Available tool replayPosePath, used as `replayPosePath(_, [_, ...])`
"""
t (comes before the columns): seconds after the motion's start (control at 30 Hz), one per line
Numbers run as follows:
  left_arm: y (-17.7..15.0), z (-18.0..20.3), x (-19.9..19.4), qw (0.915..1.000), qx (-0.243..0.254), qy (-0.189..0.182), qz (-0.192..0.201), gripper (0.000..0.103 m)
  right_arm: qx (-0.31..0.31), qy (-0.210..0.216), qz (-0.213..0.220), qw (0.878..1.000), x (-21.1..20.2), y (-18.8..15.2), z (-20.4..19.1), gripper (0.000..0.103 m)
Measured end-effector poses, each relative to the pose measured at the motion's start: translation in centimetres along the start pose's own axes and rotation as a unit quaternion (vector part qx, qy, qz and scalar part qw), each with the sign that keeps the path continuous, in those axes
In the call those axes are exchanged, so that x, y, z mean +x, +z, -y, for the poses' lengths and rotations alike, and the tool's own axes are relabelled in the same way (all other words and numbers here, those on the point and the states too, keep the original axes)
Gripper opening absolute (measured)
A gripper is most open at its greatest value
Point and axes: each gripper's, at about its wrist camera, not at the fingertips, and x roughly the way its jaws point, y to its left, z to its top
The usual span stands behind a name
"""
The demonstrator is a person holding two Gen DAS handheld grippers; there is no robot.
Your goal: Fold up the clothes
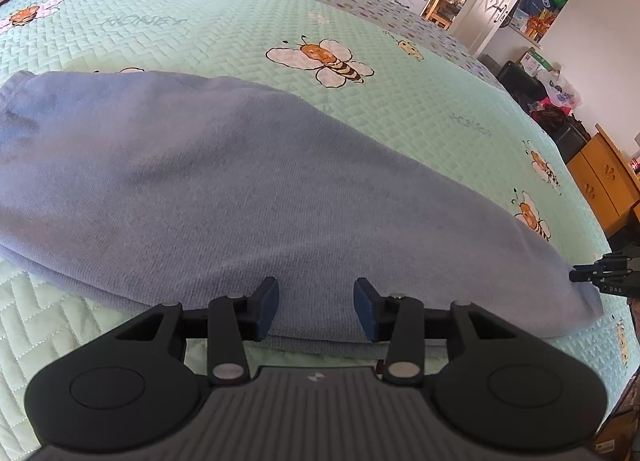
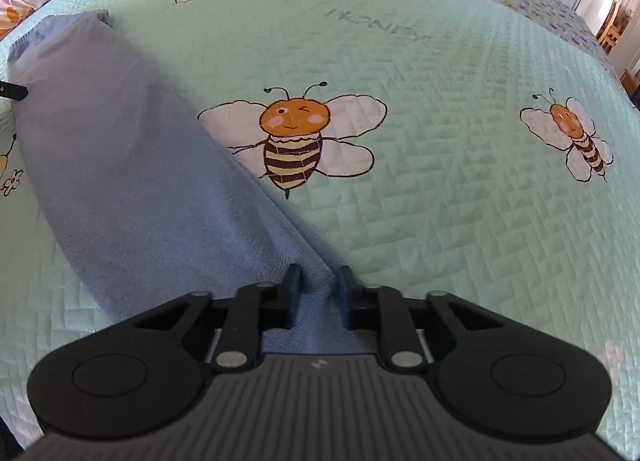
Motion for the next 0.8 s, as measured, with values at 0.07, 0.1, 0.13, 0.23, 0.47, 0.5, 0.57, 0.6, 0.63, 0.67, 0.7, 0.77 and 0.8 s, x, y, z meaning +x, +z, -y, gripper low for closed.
replayPosePath(0.07, [0.0,0.0,0.0,1.0000,0.000,0.000,0.001,0.045,0.004,-0.008,0.014,1.000,-0.5,0.2,0.4,0.007])
replayPosePath(0.1, [-0.1,0.1,0.0,1.0000,0.000,0.001,0.001,0.045,0.015,-0.011,0.023,1.000,-0.7,0.1,0.5,0.007])
replayPosePath(0.13, [-0.2,0.1,0.0,1.0000,0.000,0.002,0.002,0.045,0.029,-0.013,0.030,0.999,-0.6,0.0,0.8,0.007])
replayPosePath(0.23, [-0.2,0.2,-0.2,1.0000,0.003,0.002,0.001,0.045,0.059,-0.016,0.038,0.997,0.7,-1.1,0.9,0.008])
replayPosePath(0.47, [-0.4,0.0,-0.3,1.0000,-0.001,0.002,0.001,0.046,0.216,-0.035,0.157,0.963,-4.0,-5.2,1.8,0.040])
replayPosePath(0.5, [-0.5,0.2,-0.3,1.0000,-0.001,0.003,0.002,0.048,0.238,-0.017,0.178,0.955,-4.3,-6.0,1.5,0.040])
replayPosePath(0.57, [-0.5,0.6,-0.3,1.0000,0.003,0.002,0.001,0.049,0.260,0.011,0.195,0.946,-4.0,-7.3,0.3,0.040])
replayPosePath(0.6, [-0.5,0.7,-0.5,1.0000,0.005,0.000,0.000,0.049,0.246,-0.005,0.178,0.953,-3.2,-7.6,-0.4,0.040])
replayPosePath(0.63, [-0.4,0.8,-0.7,1.0000,0.007,-0.002,0.002,0.049,0.229,-0.043,0.150,0.961,-2.1,-8.1,-0.9,0.036])
replayPosePath(0.67, [-0.4,0.8,-1.0,0.9999,0.009,-0.004,0.003,0.049,0.236,-0.065,0.151,0.958,-1.9,-8.7,-0.8,0.030])
replayPosePath(0.7, [-0.4,0.8,-1.3,0.9999,0.009,-0.004,0.006,0.049,0.248,-0.083,0.158,0.952,-1.8,-9.3,-0.6,0.030])
replayPosePath(0.77, [-0.4,0.6,-1.6,0.9999,0.007,-0.001,0.010,0.049,0.278,-0.110,0.187,0.936,-3.3,-9.0,-1.7,0.033])
replayPosePath(0.8, [-0.4,0.7,-1.5,0.9999,0.006,0.000,0.010,0.049,0.275,-0.098,0.212,0.932,-4.1,-8.6,-3.0,0.033])
